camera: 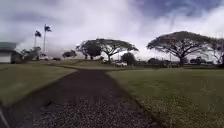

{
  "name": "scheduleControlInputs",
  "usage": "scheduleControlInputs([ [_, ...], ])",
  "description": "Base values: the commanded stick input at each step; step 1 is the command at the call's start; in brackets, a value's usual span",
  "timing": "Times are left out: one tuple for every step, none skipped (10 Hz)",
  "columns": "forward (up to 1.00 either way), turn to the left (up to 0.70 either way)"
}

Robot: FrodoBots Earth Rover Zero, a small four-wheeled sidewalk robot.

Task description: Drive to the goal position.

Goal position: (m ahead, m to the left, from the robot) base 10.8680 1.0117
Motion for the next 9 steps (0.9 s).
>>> scheduleControlInputs([
  [0.50,0.00],
  [0.50,0.00],
  [0.50,0.00],
  [0.50,0.00],
  [0.50,0.00],
  [0.50,0.00],
  [0.50,0.18],
  [0.50,0.38],
  [0.50,0.50],
])
